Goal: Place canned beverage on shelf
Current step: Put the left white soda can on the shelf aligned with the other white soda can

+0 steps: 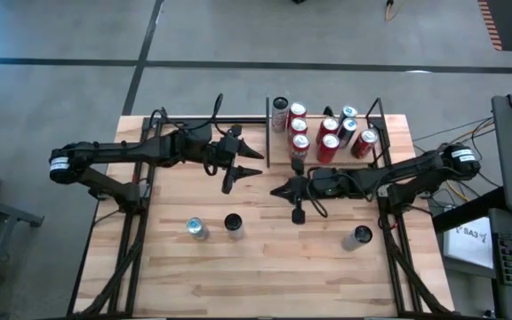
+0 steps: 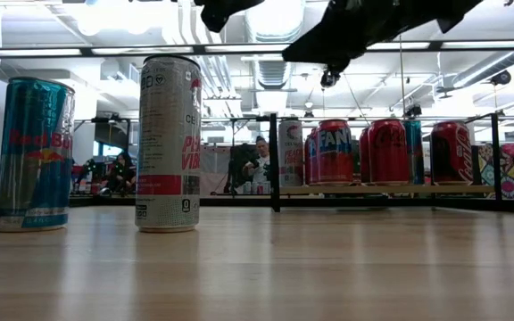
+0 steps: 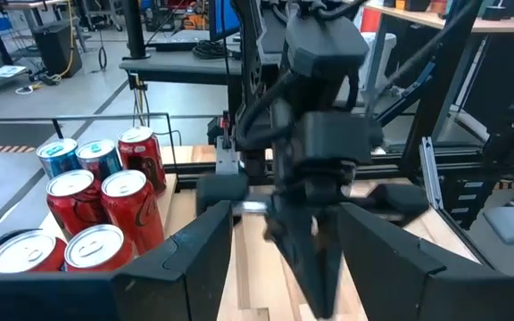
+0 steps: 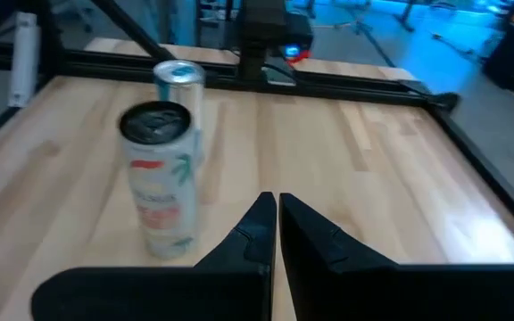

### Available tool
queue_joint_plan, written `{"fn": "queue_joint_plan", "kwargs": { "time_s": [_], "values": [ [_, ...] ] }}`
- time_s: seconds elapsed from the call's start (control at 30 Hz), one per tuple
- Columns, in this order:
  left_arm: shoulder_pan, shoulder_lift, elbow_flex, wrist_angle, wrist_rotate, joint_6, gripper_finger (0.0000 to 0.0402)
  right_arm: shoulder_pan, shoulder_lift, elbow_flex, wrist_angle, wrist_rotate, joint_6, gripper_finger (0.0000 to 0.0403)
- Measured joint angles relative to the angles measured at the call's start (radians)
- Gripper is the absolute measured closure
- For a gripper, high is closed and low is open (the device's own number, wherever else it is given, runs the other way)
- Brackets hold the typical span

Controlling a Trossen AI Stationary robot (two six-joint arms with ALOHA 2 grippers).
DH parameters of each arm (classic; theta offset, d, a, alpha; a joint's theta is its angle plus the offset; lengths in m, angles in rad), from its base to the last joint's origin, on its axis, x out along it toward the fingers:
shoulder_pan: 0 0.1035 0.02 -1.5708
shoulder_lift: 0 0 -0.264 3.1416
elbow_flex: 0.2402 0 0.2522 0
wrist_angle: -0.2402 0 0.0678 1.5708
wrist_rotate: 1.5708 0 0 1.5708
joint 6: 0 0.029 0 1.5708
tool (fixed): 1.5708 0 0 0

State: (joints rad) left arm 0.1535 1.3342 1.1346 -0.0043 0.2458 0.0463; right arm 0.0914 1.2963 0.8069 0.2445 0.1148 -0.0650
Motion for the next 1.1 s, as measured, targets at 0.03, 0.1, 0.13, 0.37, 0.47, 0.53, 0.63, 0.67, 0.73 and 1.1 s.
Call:
{"fn": "queue_joint_plan", "kwargs": {
  "time_s": [0.03, 0.1, 0.13, 0.37, 0.47, 0.53, 0.63, 0.67, 0.73, 1.1],
  "values": [
    [0.0, 0.0, 0.001, -0.001, 0.0, 0.0, 0.0212, 0.0, 0.012, 0.01, 0.002, -0.016, 0.0, 0.0394],
    [0.0, -0.002, 0.001, -0.014, 0.0, 0.0, 0.0212, 0.0, 0.037, 0.031, 0.005, -0.047, -0.001, 0.0394],
    [0.0, -0.002, 0.001, -0.022, 0.0, 0.0, 0.0212, 0.0, 0.049, 0.044, 0.006, -0.064, -0.001, 0.0394],
    [0.0, -0.004, 0.001, -0.05, 0.0, 0.001, 0.0212, 0.0, 0.137, 0.12, -0.001, -0.123, -0.019, 0.0394],
    [0.001, -0.014, 0.001, -0.052, -0.022, 0.023, 0.0212, 0.0, 0.178, 0.153, -0.003, -0.124, -0.042, 0.0394],
    [0.001, -0.026, 0.001, -0.054, -0.045, 0.026, 0.0212, 0.0, 0.203, 0.177, -0.006, -0.129, -0.053, 0.0394],
    [0.003, -0.046, 0.001, -0.073, -0.064, 0.036, 0.0212, -0.002, 0.235, 0.213, -0.004, -0.186, -0.059, 0.0394],
    [0.003, -0.052, 0.001, -0.079, -0.065, 0.04, 0.0212, -0.002, 0.246, 0.225, -0.003, -0.202, -0.059, 0.0394],
    [0.003, -0.062, 0.001, -0.083, -0.065, 0.043, 0.0212, -0.003, 0.269, 0.255, -0.006, -0.228, -0.06, 0.0394],
    [0.003, -0.081, 0.001, -0.113, -0.065, 0.046, 0.0212, -0.004, 0.375, 0.375, -0.033, -0.31, -0.105, 0.0394]
  ]
}}
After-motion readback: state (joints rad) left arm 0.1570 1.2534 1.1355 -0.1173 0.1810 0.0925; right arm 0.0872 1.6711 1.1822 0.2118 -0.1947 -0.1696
